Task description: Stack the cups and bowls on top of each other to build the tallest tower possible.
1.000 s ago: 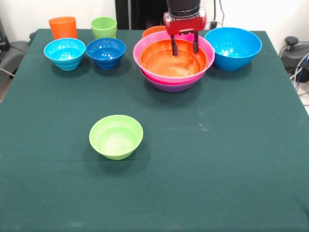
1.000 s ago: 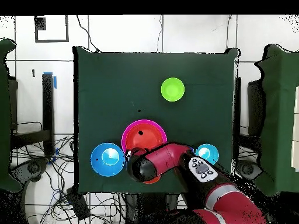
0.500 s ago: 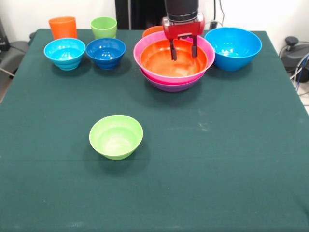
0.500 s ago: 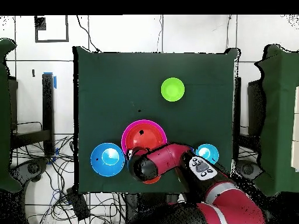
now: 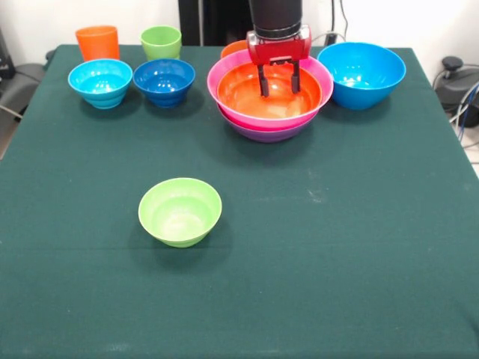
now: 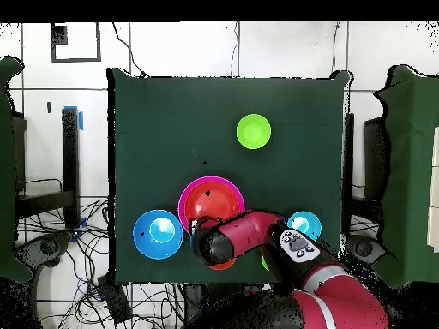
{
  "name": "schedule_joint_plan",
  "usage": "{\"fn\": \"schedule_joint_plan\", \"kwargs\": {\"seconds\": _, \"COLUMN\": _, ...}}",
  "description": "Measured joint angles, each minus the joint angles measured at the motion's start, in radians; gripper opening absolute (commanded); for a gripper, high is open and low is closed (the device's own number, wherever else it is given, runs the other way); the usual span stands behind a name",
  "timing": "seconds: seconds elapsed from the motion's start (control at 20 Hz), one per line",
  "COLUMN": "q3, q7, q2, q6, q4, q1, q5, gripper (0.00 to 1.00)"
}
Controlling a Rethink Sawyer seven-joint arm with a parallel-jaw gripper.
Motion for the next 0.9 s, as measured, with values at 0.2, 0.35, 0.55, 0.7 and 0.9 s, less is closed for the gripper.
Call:
{"fn": "schedule_joint_plan", "kwargs": {"seconds": 0.2, "q3": -0.002, "q7": 0.0, "q2": 0.009, "q6": 0.0, "q4": -0.006, "q1": 0.0, "q5": 0.0, "gripper": 1.0}}
{"fn": "schedule_joint_plan", "kwargs": {"seconds": 0.35, "q3": -0.007, "q7": 0.0, "q2": 0.018, "q6": -0.011, "q4": -0.015, "q1": 0.002, "q5": 0.0, "gripper": 1.0}}
{"fn": "schedule_joint_plan", "kwargs": {"seconds": 0.55, "q3": -0.022, "q7": 0.0, "q2": 0.027, "q6": -0.042, "q4": -0.025, "q1": 0.014, "q5": 0.0, "gripper": 1.0}}
{"fn": "schedule_joint_plan", "kwargs": {"seconds": 0.7, "q3": -0.034, "q7": 0.0, "q2": 0.028, "q6": -0.057, "q4": -0.026, "q1": 0.023, "q5": 0.001, "gripper": 1.0}}
{"fn": "schedule_joint_plan", "kwargs": {"seconds": 0.9, "q3": -0.054, "q7": 0.0, "q2": 0.028, "q6": -0.081, "q4": -0.026, "q1": 0.04, "q5": 0.001, "gripper": 1.0}}
